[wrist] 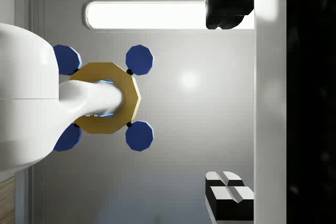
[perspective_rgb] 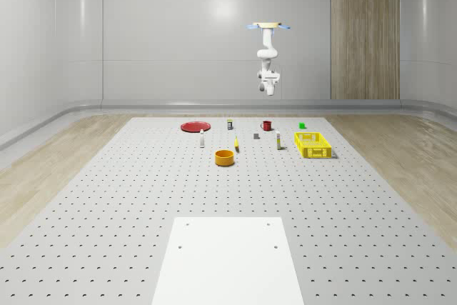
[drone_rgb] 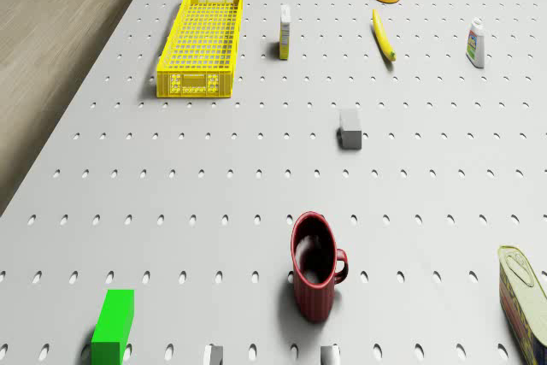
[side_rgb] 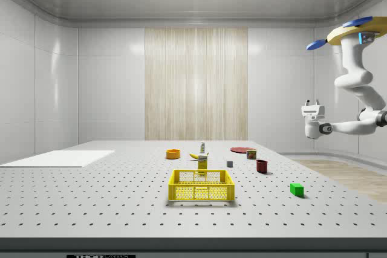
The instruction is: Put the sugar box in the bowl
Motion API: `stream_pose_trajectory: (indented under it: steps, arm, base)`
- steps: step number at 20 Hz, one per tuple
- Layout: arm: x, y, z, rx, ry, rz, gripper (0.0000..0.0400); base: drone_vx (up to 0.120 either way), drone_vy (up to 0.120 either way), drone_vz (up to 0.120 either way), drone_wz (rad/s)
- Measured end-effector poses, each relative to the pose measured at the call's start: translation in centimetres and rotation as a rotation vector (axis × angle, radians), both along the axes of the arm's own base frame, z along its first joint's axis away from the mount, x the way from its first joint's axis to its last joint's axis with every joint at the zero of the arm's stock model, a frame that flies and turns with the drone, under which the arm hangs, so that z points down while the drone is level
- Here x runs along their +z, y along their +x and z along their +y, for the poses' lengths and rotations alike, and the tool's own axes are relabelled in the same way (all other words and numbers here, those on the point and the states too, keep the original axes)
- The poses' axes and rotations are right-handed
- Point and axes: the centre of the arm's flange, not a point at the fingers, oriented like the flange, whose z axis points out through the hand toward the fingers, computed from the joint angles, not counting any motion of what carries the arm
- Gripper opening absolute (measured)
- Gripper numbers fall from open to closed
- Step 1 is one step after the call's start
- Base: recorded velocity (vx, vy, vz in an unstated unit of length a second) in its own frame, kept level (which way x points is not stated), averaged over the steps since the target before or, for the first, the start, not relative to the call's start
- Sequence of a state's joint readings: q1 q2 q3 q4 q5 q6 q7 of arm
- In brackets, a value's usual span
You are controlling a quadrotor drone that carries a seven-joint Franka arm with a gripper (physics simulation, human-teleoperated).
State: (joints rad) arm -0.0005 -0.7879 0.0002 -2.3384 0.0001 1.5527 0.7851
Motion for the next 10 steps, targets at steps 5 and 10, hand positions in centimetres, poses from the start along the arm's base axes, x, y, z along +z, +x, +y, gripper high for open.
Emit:
stream_pose_trajectory:
  steps: [5,10]
  arm:
    - [3.7,-0.4,0.0,0.000,0.000,-0.004,0.0400]
    - [6.6,-0.2,0.0,0.000,0.000,-0.008,0.0400]
  base:
    - [0.000,0.000,0.000,0.000]
    - [0.048,0.000,0.000,0.000]
